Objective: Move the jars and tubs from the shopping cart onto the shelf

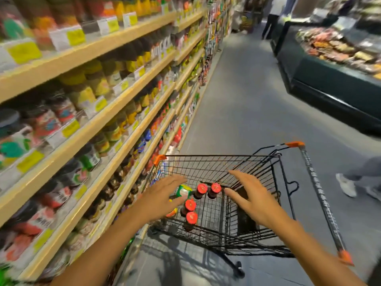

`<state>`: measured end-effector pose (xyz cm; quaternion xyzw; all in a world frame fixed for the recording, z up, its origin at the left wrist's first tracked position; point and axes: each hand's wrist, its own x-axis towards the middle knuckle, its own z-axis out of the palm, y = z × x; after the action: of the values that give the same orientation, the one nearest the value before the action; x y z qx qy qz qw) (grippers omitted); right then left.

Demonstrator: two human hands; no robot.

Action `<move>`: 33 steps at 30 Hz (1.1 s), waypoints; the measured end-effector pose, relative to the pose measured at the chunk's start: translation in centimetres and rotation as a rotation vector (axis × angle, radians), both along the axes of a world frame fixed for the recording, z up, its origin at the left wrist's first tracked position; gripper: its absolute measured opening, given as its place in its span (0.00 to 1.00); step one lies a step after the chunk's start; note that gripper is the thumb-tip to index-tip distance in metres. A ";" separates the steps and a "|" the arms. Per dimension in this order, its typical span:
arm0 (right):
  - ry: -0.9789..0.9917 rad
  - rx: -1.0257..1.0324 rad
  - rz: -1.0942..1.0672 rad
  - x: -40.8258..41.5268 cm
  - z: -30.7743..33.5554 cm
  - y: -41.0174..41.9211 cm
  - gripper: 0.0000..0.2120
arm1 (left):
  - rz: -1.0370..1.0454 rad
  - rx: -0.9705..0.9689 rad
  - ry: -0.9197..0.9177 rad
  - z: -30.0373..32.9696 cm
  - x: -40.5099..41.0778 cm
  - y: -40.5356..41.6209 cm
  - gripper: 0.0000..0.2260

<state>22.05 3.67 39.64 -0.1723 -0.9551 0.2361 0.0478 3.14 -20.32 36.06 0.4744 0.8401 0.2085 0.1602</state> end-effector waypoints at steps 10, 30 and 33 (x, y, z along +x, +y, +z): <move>-0.175 -0.160 -0.152 -3.3 -10.8 4.4 0.34 | -0.044 -0.172 -0.302 -12.5 -5.9 6.3 0.24; -0.383 -0.640 -0.320 -14.0 -38.8 20.2 0.42 | 0.189 -0.169 -0.499 -34.3 -12.9 21.9 0.32; -0.374 -0.700 -0.384 -15.4 -43.4 21.6 0.47 | 0.180 -0.098 -0.495 -37.5 -13.1 23.4 0.32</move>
<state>6.61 25.32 -3.76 -0.3922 -0.7606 0.4970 -0.1441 -9.98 3.06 -1.40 0.3238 0.8233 0.2906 0.3646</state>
